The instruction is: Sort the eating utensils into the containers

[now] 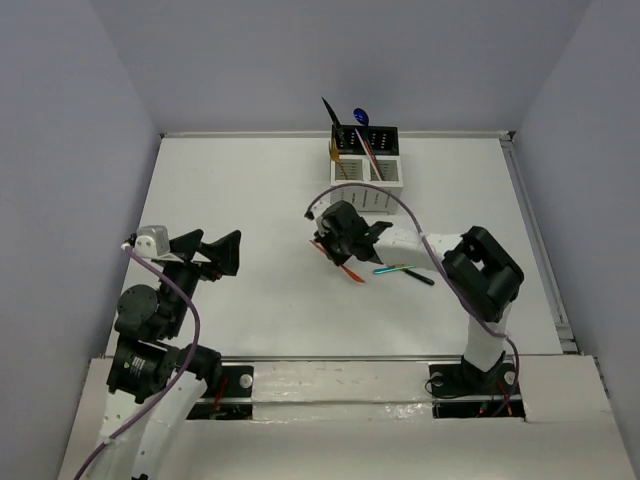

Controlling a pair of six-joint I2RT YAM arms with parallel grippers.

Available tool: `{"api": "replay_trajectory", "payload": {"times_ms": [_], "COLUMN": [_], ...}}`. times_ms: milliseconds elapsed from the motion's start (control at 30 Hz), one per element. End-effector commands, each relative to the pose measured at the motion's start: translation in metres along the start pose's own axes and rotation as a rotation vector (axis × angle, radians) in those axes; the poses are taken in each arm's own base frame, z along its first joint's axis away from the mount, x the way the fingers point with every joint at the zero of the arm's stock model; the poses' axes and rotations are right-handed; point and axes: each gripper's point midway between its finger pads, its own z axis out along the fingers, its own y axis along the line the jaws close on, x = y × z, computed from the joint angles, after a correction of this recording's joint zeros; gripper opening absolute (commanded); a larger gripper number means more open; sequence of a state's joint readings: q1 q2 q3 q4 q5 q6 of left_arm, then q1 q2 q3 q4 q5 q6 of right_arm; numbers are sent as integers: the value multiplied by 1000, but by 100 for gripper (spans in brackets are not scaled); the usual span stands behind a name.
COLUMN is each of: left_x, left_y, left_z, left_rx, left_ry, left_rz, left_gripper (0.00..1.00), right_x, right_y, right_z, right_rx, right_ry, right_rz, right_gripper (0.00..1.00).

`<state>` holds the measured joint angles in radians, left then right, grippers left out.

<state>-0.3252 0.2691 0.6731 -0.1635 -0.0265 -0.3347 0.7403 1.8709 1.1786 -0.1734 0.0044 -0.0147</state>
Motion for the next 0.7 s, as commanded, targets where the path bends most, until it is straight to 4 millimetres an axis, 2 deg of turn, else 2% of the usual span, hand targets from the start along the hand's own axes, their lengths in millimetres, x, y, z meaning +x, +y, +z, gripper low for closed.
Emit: {"api": "replay_trajectory", "payload": {"times_ms": [0, 67, 133, 233, 267, 333, 433, 500, 567, 667], "left_x": [-4, -4, -4, -5, -4, -5, -5, -4, -4, -4], "left_y": [-3, -2, -2, -2, -2, -2, -3, -3, -2, -2], "left_z": [2, 2, 1, 1, 1, 1, 1, 1, 1, 1], "left_rx": [14, 14, 14, 13, 13, 12, 14, 14, 14, 14], "left_ry": [-21, -23, -23, -26, -25, -27, -28, -24, -23, -23], "left_rz": [-4, -4, -4, -4, -4, -4, -4, -4, -4, -4], "left_gripper": [99, 99, 99, 99, 99, 99, 99, 99, 99, 99], "right_x": [-16, -12, 0, 19, 30, 37, 37, 31, 21, 12], "right_y": [53, 72, 89, 95, 91, 92, 81, 77, 76, 78], "right_z": [-6, -6, -2, 5, 9, 10, 8, 2, -7, -17], "right_rx": [-77, -134, -162, -168, -156, -149, -91, -66, -56, -57], "right_ry": [-15, -8, 20, 71, 103, 116, 104, 80, 47, 5], "right_rz": [-196, -224, -271, -306, -313, -327, -326, -321, -305, -253], "right_gripper": [8, 8, 8, 11, 13, 15, 21, 37, 40, 51]}}
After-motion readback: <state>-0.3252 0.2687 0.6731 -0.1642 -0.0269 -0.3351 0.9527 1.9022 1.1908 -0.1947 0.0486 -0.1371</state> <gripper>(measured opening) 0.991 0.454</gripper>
